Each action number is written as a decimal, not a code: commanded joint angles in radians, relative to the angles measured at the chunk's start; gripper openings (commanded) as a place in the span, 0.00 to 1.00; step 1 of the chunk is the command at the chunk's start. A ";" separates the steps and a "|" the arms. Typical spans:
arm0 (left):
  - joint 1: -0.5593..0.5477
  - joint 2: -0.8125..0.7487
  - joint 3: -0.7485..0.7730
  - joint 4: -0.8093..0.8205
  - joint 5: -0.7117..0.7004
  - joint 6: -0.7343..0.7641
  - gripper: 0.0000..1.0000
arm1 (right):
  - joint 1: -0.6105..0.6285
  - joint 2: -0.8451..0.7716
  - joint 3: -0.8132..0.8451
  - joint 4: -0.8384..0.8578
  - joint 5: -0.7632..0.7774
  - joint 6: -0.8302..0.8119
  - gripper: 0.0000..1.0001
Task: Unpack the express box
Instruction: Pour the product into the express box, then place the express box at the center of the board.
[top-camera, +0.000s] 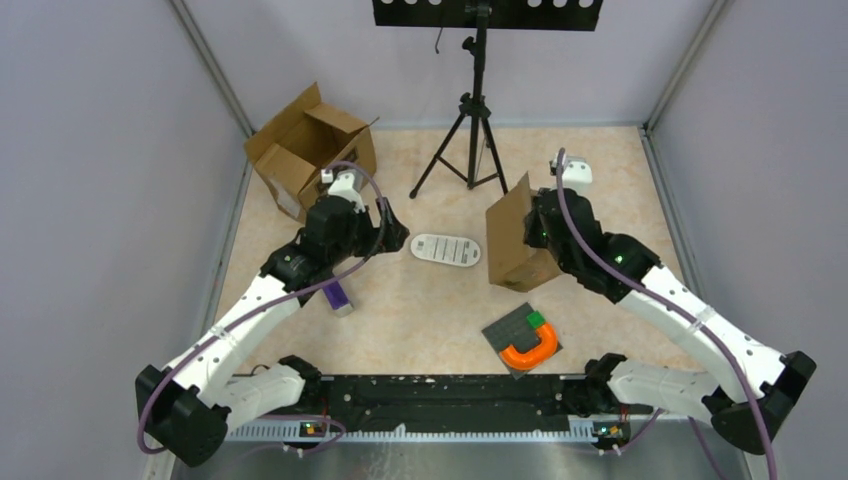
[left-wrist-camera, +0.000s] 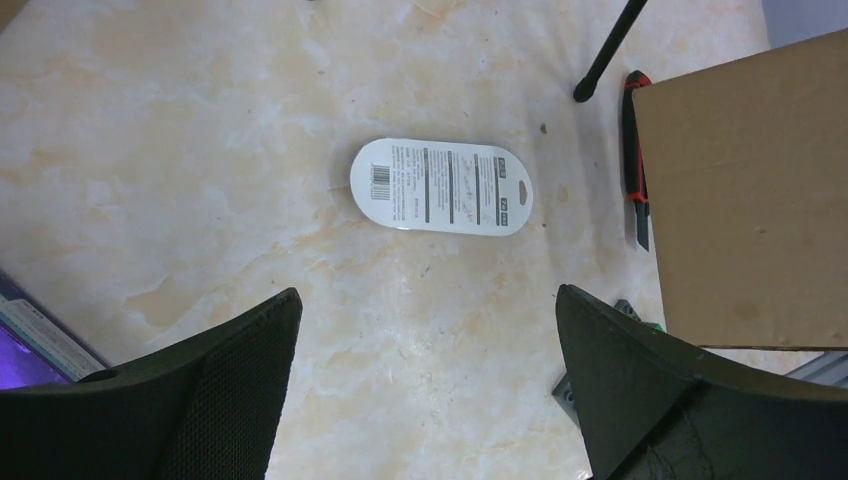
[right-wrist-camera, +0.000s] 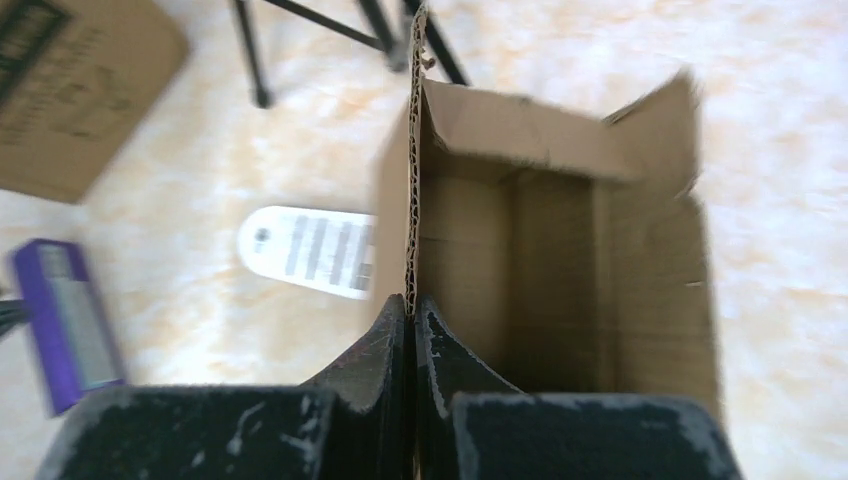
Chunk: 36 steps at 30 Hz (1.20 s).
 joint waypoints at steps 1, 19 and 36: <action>-0.003 -0.018 0.034 0.007 0.032 -0.002 0.99 | 0.010 -0.014 0.014 -0.091 0.251 -0.066 0.00; -0.004 0.006 0.046 -0.006 0.086 0.023 0.98 | 0.003 0.193 -0.105 0.059 0.173 -0.090 0.11; -0.003 0.031 0.039 0.044 0.158 0.037 0.99 | 0.077 0.126 -0.007 0.041 0.066 -0.036 0.60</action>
